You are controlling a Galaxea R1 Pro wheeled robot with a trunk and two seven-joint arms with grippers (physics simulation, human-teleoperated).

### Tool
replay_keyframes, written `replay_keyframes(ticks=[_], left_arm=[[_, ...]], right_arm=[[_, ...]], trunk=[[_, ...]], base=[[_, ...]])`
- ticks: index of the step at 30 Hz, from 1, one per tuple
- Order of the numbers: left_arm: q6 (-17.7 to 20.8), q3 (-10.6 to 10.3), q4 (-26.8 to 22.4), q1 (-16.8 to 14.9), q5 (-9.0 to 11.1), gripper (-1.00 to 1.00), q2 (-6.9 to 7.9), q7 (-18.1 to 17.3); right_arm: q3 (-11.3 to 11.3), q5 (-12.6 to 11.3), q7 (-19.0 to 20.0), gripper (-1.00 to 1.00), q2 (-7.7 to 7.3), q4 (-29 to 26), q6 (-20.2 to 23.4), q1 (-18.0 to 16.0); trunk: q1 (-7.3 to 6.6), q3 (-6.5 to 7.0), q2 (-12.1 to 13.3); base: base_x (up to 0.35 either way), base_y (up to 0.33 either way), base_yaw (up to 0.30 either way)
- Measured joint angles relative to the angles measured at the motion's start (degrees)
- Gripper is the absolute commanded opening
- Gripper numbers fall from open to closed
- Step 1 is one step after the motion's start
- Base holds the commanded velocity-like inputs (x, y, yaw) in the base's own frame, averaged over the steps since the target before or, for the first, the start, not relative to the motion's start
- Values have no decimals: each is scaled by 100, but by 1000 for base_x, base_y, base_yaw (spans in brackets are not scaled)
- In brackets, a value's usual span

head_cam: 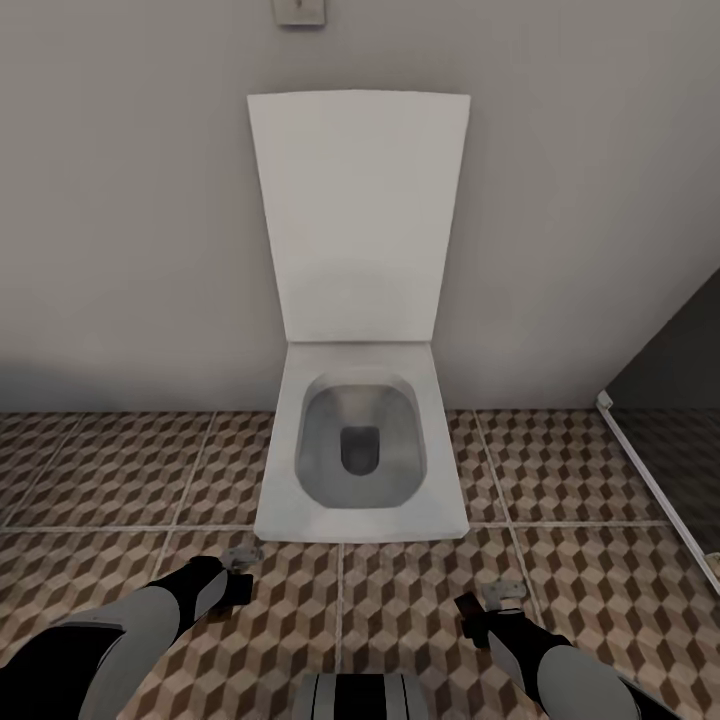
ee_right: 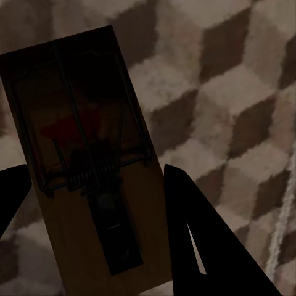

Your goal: Take the four mousetraps from the cabinet in the bathroom and place them on the bathroom floor. Make sure all four end up on the same floor surface, and ensure that at least two of them are either under or directly next to the same bathroom sink.

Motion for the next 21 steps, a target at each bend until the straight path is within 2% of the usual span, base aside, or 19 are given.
replay_keyframes(ticks=[21], left_arm=[[-40, 0, 0, 0, -6, -100, -11, 5]], right_arm=[[-2, 7, -1, -100, 2, 0, 0, 0]], trunk=[[0, -2, 0]], base=[[0, 0, 0]])
